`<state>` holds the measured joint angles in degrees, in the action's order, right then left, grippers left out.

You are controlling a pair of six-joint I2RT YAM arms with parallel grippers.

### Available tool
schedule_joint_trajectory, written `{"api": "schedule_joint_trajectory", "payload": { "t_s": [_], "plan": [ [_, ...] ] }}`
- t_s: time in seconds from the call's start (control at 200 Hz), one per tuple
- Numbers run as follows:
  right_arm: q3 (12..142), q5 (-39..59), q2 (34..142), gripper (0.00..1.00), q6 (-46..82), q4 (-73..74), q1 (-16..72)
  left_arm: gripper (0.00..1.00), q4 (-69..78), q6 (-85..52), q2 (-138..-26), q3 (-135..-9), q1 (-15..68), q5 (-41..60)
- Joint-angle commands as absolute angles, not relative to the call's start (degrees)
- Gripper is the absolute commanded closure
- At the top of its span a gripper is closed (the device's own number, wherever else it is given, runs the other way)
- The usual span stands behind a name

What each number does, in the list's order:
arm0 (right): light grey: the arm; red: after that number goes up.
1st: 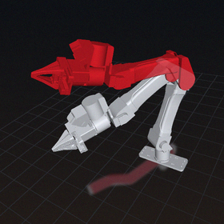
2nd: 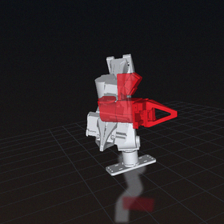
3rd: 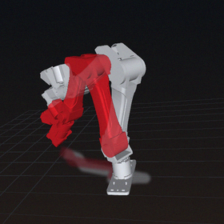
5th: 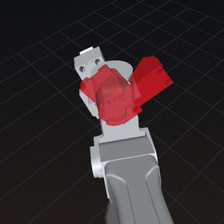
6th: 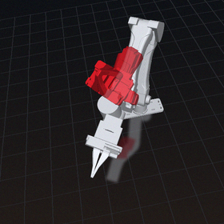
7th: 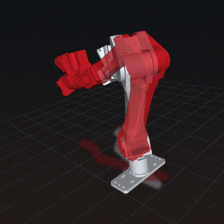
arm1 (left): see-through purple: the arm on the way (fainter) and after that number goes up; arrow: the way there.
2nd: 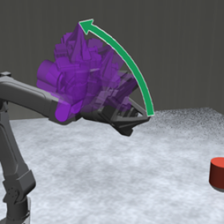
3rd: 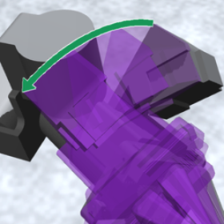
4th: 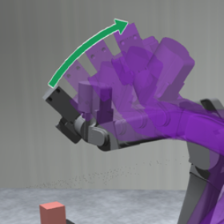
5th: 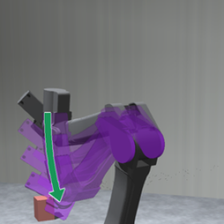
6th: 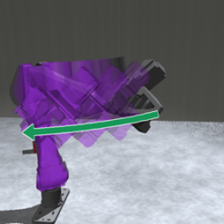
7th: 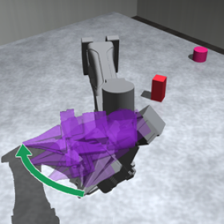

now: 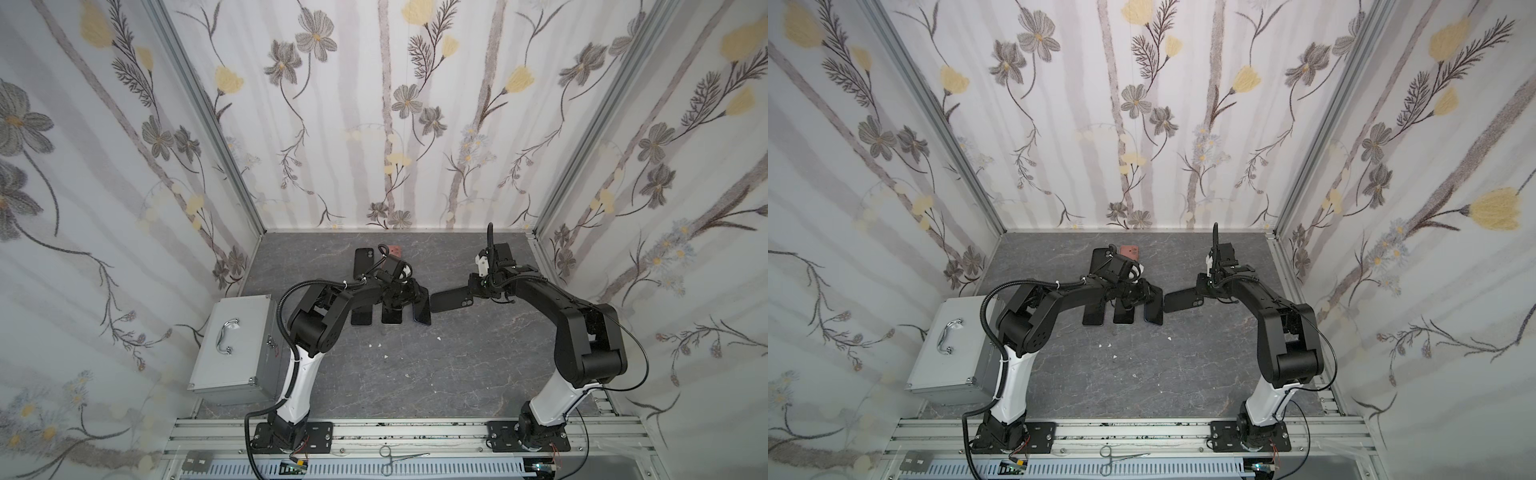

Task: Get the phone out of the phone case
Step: 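Set the blue-edged black phone flat on the table and open the left gripper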

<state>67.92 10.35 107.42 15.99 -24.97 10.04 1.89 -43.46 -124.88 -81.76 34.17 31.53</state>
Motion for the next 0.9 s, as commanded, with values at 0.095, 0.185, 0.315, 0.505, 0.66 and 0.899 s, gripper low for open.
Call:
{"api": "schedule_joint_trajectory", "payload": {
  "t_s": [0.095, 0.185, 0.315, 0.505, 0.66, 0.899],
  "plan": [
    [68.9, 10.8, 107.8, 1.0, 15.6, -22.6, 10.0, 0.54, 3.5, -43.6, -123.9, -81.7, 34.1, 30.9],
    [69.5, 10.6, 108.0, 1.0, 15.6, -22.7, 10.0, 0.5, 3.4, -43.6, -123.7, -81.4, 34.1, 30.3],
    [70.0, 9.5, 108.3, 1.0, 15.6, -22.9, 10.0, 0.47, 3.3, -43.7, -123.7, -81.2, 34.2, 30.2],
    [70.1, 7.2, 108.4, 1.0, 15.6, -23.4, 9.9, 0.46, 3.3, -43.8, -123.5, -80.6, 34.4, 29.9],
    [70.2, 6.7, 108.9, 1.0, 15.6, -23.5, 9.9, 0.45, 3.3, -43.8, -123.2, -80.0, 34.5, 29.8],
    [70.2, 6.1, 109.0, 1.0, 15.5, -23.5, 9.9, 0.44, 3.3, -43.8, -122.7, -79.8, 34.6, 28.8]
  ]
}}
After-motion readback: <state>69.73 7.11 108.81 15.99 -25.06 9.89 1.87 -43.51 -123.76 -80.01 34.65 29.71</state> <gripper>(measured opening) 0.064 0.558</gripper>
